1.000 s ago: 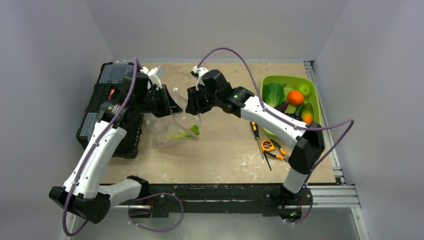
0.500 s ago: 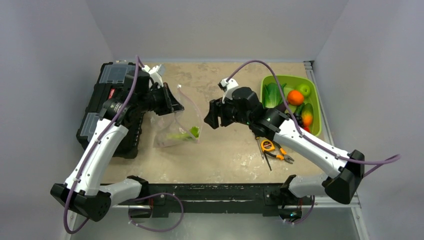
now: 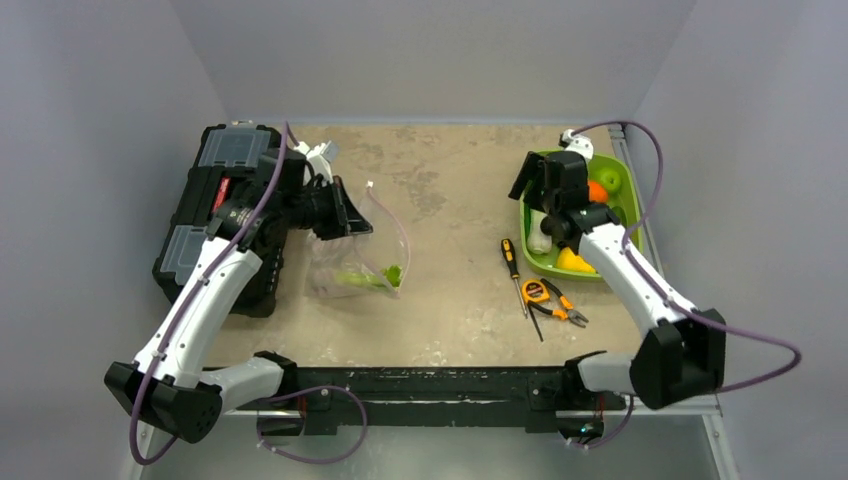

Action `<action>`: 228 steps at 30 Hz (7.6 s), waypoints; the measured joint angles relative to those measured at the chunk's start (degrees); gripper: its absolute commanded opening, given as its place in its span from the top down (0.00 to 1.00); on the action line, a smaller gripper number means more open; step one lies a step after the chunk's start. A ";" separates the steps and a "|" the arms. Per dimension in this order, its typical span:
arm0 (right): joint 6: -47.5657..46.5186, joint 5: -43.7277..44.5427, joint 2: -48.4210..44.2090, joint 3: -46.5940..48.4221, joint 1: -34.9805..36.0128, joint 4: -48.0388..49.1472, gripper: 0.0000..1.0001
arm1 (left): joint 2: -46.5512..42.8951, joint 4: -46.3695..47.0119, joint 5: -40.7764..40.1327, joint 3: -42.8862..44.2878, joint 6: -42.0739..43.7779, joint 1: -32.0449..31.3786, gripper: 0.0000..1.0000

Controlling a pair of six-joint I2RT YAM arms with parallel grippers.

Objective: Place the food in the zip-top bag and seal the zipper
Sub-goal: Pick up the fake vegetable from the bin, then place the fake vegetable in the zipper food storage bag.

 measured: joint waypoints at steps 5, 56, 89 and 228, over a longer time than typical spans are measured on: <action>-1.25 5.09 14.60 4.07 -4.90 2.10 0.23 | -0.24 -0.09 0.90 -0.96 0.02 0.00 1.00; -16.17 4.55 35.34 19.65 -10.99 1.14 0.99 | -3.72 -0.48 3.10 -2.86 -0.20 0.00 1.00; -0.50 -44.52 2.12 -10.58 22.34 96.89 1.00 | -3.32 2.86 10.25 -4.28 -5.16 0.00 1.00; -33.55 -23.52 -2.75 -10.45 39.36 42.18 0.05 | -7.04 2.25 7.50 -1.16 -14.58 0.20 1.00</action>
